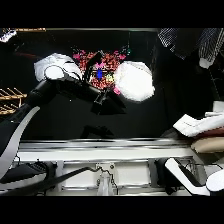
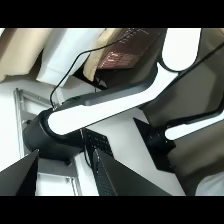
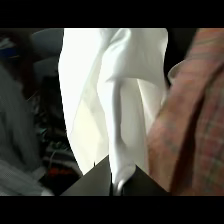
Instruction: Fold the clothes and pants, and hang the long-sleeved shirts on hangers.
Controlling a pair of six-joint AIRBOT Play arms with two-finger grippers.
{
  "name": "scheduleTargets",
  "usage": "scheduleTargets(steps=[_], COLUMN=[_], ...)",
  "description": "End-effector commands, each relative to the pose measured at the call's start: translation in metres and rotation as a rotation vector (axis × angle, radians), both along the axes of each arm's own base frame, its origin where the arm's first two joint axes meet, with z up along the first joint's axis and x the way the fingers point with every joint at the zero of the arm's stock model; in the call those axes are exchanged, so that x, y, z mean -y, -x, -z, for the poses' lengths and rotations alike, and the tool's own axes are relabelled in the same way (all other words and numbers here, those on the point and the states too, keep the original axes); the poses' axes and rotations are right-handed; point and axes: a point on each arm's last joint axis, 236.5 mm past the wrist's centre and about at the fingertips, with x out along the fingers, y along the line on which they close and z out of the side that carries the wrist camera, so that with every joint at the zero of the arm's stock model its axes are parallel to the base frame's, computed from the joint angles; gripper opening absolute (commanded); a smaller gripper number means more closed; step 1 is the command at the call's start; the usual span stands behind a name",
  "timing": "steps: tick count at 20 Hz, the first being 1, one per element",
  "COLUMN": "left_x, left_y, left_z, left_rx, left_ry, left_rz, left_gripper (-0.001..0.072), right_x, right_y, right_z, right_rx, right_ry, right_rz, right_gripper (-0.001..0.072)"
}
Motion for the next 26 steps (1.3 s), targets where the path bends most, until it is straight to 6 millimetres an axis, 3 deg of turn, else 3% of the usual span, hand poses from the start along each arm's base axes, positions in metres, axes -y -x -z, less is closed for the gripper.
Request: scheduleTargets(steps=[1, 10, 13, 20, 23, 26], left_x=[0.000, 0.000, 0.000, 0.000, 0.000, 0.000], left_y=[0.000, 0.000, -0.001, -0.001, 0.000, 0.000], left_z=[0.000, 0.000, 0.000, 0.000, 0.000, 0.000], left_rx=[0.000, -0.006, -0.014, -0.064, -0.064, -0.063], left_ry=[-0.001, -0.005, -0.007, -0.028, -0.028, -0.028], left_rz=[0.001, -0.003, -0.007, -0.013, -0.009, -0.009], left_gripper=[0.0341, 0.0341, 0.0341, 0.0341, 0.0340, 0.0341], right_x=[0.030, 0.083, 0.092, 0.091, 0.088, 0.085], right_y=[0.000, 0.014, 0.014, 0.011, 0.025, 0.053], right_z=[-0.001, 0.002, 0.013, 0.040, 0.053, 0.045], right_rx=[0.005, 0.067, 0.082, -0.029, -0.077, -0.092], right_ry=[0.011, 0.001, -0.042, -0.106, -0.154, -0.140], right_rz=[0.049, 0.116, 0.106, 0.084, 0.123, 0.190], right_gripper=[0.0023, 0.0023, 0.0023, 0.0023, 0.0023, 0.0023])
